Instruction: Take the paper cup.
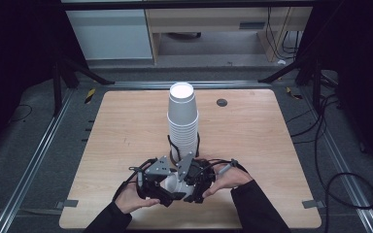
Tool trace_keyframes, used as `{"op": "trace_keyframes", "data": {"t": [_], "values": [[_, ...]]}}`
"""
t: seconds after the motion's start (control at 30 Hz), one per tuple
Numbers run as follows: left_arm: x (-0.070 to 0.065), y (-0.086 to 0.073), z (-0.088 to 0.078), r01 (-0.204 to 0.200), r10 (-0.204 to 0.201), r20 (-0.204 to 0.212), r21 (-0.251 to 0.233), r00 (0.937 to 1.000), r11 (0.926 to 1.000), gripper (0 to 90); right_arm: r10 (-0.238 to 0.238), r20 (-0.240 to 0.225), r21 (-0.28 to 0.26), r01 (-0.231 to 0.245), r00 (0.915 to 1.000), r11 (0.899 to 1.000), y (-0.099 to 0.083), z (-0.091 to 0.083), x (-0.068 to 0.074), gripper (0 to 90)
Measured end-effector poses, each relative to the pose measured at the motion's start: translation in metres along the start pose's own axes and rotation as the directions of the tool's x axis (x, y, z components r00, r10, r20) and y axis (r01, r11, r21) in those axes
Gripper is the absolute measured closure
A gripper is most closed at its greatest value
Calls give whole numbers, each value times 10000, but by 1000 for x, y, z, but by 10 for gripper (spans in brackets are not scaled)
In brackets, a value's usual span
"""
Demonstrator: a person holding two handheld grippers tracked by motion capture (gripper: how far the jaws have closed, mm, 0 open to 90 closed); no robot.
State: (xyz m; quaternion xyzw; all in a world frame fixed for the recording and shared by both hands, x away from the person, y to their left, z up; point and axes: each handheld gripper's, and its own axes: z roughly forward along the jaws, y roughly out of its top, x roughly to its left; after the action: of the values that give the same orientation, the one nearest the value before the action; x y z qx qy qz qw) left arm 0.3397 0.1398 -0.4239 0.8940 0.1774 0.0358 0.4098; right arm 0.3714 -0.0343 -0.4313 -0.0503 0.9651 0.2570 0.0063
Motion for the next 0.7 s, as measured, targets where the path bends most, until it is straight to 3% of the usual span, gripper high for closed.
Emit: {"op": "trace_keyframes", "data": {"t": [0.7], "values": [[0, 0, -3, 126, -124, 154, -156, 9998, 9998, 215, 99, -166, -390, -106, 9998, 9992, 3, 0, -1, 155]]}}
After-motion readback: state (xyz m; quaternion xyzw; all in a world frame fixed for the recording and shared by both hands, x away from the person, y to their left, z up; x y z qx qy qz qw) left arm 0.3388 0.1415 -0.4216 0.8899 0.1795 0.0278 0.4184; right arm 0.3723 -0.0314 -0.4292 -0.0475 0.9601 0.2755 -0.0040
